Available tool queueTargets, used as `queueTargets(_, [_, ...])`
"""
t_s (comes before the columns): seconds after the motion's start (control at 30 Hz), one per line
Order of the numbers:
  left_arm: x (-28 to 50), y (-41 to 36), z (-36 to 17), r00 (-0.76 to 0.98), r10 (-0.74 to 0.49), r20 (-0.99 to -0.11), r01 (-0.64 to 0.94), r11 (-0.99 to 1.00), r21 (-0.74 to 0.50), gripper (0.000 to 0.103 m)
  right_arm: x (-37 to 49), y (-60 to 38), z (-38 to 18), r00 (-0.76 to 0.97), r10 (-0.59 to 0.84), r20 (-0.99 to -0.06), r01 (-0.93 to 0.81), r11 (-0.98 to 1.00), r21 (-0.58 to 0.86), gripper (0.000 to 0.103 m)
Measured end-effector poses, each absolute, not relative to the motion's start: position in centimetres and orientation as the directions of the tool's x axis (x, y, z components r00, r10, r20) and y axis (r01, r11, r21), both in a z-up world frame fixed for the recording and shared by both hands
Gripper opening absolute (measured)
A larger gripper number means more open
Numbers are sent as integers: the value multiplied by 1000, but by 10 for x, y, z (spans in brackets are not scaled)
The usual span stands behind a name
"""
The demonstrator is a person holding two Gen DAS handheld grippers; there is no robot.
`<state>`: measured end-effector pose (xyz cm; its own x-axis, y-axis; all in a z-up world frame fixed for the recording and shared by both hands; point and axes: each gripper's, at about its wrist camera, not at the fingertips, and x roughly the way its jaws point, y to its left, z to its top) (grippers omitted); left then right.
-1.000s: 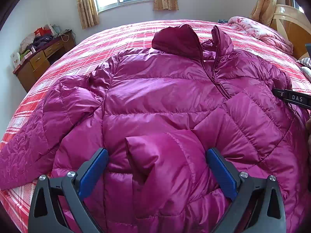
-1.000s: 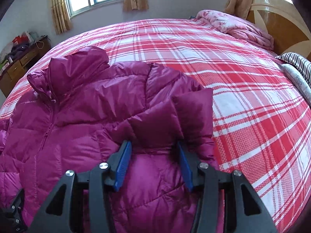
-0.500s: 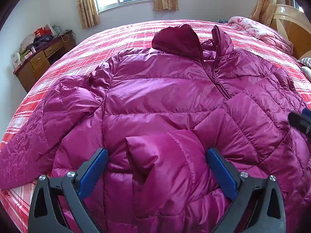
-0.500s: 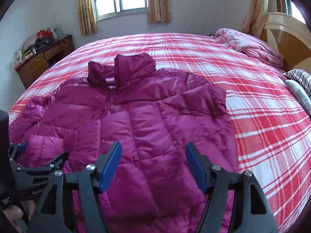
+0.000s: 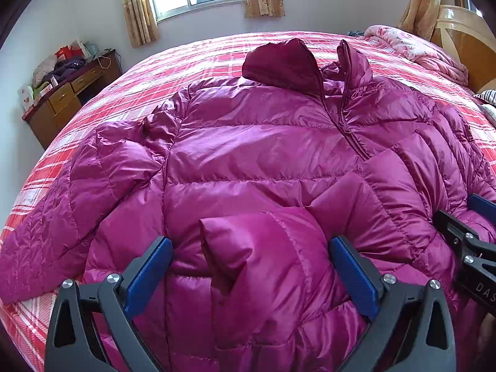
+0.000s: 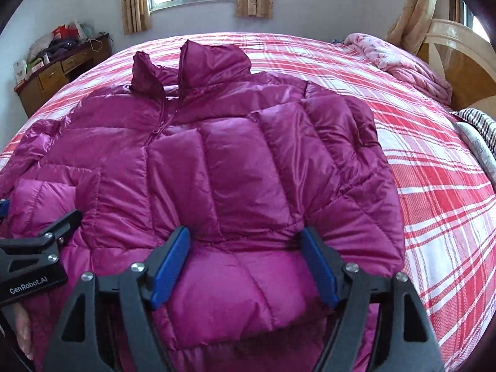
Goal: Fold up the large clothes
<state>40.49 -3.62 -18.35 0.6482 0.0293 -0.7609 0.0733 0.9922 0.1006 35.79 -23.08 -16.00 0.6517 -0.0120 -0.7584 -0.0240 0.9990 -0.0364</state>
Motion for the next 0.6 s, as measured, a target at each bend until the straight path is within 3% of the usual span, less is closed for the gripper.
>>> queueTargets(0.37, [402, -25, -173, 643, 16, -765, 62, 995, 74, 102, 354, -230, -161, 659, -21, -752, -20, 999, -46, 79])
queueTargets(0.6, [355, 58, -121, 746, 152, -648, -84, 987, 135, 102, 353, -232, -160, 663, -14, -749, -20, 999, -37, 79])
